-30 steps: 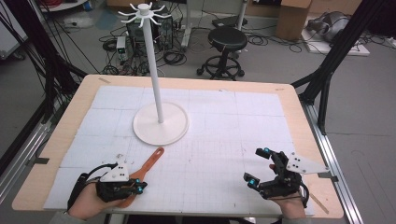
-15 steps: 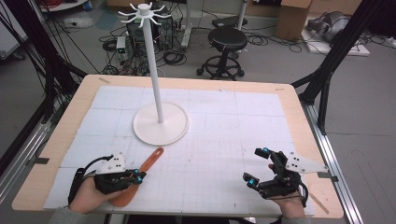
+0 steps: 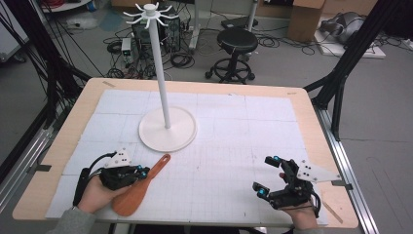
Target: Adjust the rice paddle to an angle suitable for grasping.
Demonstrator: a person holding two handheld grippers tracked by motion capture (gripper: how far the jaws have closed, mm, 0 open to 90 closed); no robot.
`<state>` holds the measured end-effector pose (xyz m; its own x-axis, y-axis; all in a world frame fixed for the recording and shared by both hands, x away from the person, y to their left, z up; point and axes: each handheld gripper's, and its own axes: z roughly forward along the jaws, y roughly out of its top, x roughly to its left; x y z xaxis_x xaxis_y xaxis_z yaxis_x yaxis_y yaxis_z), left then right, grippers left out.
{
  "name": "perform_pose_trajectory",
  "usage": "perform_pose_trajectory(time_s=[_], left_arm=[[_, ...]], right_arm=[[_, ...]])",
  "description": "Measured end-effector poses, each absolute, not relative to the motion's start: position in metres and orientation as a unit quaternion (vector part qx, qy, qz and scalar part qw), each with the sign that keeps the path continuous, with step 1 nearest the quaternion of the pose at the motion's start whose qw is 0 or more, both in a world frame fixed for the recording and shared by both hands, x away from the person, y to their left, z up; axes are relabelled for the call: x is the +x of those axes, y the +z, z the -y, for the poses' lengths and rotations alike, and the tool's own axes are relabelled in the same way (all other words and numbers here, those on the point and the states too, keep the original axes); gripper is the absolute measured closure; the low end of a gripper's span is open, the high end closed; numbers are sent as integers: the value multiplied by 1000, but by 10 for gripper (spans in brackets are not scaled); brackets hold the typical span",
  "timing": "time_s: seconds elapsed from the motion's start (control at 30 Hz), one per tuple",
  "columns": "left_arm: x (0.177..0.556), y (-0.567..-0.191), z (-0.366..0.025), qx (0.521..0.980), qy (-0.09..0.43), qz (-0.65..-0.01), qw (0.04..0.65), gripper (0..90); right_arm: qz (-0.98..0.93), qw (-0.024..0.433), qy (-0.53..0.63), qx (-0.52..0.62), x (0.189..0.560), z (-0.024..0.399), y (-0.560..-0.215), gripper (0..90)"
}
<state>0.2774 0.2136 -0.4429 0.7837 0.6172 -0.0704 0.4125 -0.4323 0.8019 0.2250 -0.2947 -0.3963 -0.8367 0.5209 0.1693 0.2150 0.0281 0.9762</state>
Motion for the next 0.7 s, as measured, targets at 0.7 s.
perform_pose_trajectory(time_s=[0.7], left_arm=[[283,-447,-207,855,104,-290,417,896]], right_arm=[[-706,122,641,277,216,304,-399,21]])
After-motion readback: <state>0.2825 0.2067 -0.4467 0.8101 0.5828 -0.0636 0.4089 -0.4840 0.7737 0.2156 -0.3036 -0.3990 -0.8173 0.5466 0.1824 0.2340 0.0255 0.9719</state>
